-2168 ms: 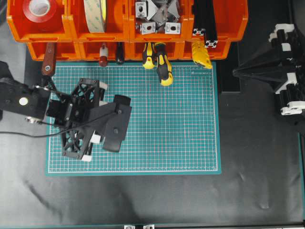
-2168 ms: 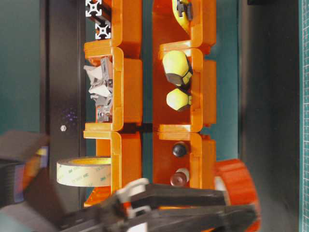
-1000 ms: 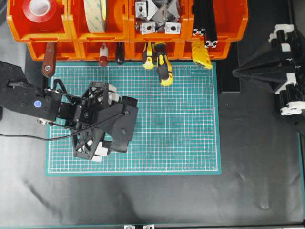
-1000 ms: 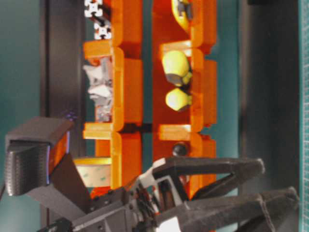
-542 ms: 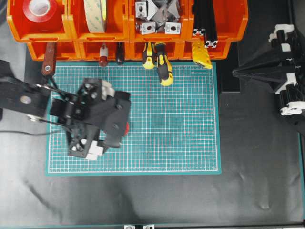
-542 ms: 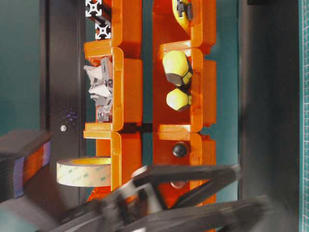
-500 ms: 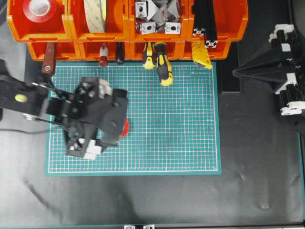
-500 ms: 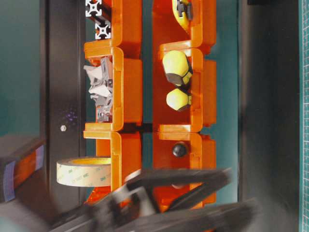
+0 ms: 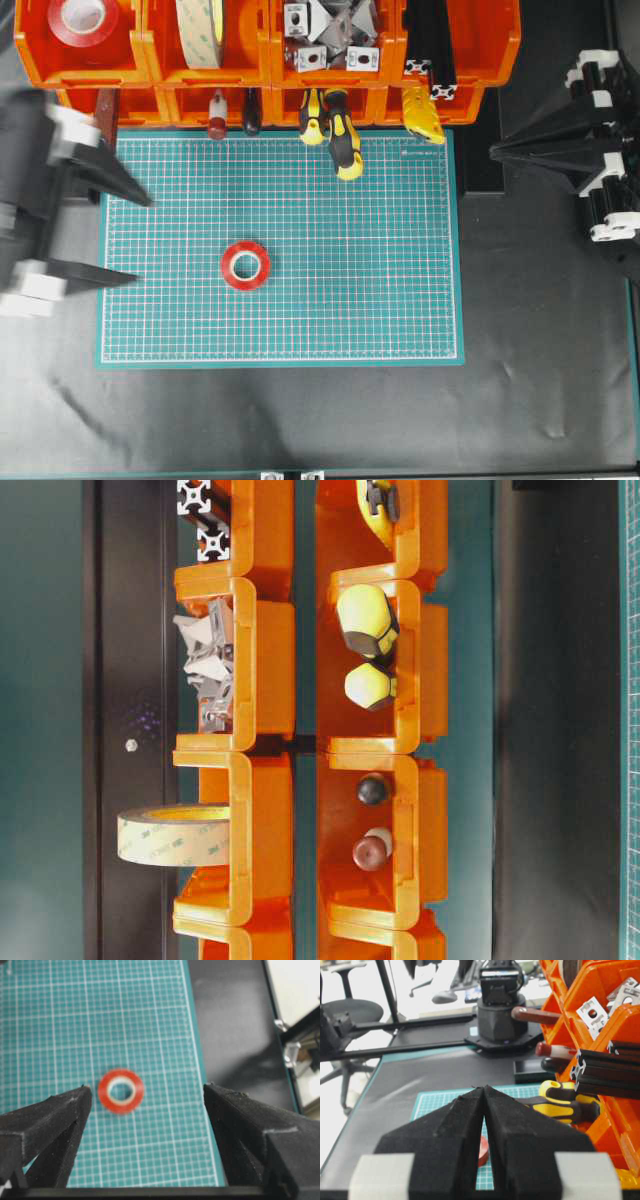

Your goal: Pick vinyl tape from container rack with left arm.

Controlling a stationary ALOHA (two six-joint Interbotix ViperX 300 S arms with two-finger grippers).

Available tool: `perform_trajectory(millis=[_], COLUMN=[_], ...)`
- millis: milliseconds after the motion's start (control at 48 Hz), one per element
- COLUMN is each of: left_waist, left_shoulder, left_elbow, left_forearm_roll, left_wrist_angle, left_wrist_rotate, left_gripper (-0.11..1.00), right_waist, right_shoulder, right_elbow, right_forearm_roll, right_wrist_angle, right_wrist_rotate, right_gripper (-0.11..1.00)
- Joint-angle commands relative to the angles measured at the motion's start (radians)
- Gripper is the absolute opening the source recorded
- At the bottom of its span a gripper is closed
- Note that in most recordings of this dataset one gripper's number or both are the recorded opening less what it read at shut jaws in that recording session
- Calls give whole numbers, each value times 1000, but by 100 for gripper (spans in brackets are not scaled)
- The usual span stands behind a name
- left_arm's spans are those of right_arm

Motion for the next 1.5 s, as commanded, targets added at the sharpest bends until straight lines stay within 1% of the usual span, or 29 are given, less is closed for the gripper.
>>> perform_trajectory(millis=[0, 167, 333, 459, 563, 646, 750, 855, 1084, 1230, 1334, 1480], left_waist=[0, 25, 40, 69, 87, 91, 91, 94, 94, 95, 95, 94], left_shoulder=[-107, -268, -388, -472, -529, -566, -588, -589, -591, -581, -580, -583], left_elbow=[38, 114, 164, 201, 235, 278, 318, 342, 345, 354, 367, 382], left_forearm_roll=[2, 2, 2, 2, 0, 2, 0, 0, 2, 2, 2, 2], left_wrist_angle=[-14, -61, -103, -130, -189, -265, -321, -333, -341, -382, -410, -414], left_wrist_rotate=[12, 11, 11, 5, 5, 5, 3, 0, -2, -3, -2, -6], left_gripper=[86, 82, 80, 80, 80, 80, 80, 80, 80, 80, 80, 80], right_waist=[0, 2, 2, 2, 2, 2, 2, 2, 2, 2, 2, 2], right_shoulder=[5, 3, 2, 2, 2, 2, 2, -8, -28, -29, -35, -38], right_elbow=[-12, -11, -12, -12, -12, -11, -11, -14, -12, -14, -15, -12], right_forearm_roll=[3, 3, 3, 3, 3, 3, 2, 2, 0, -2, -3, -3], right_wrist_angle=[-8, -8, -12, -14, -14, -14, -15, -15, -15, -20, -46, -54], right_wrist_rotate=[2, 0, 0, 0, 0, -2, -2, -6, -6, -8, -9, -9], right_gripper=[0, 0, 0, 0, 0, 0, 0, 0, 0, 0, 0, 0])
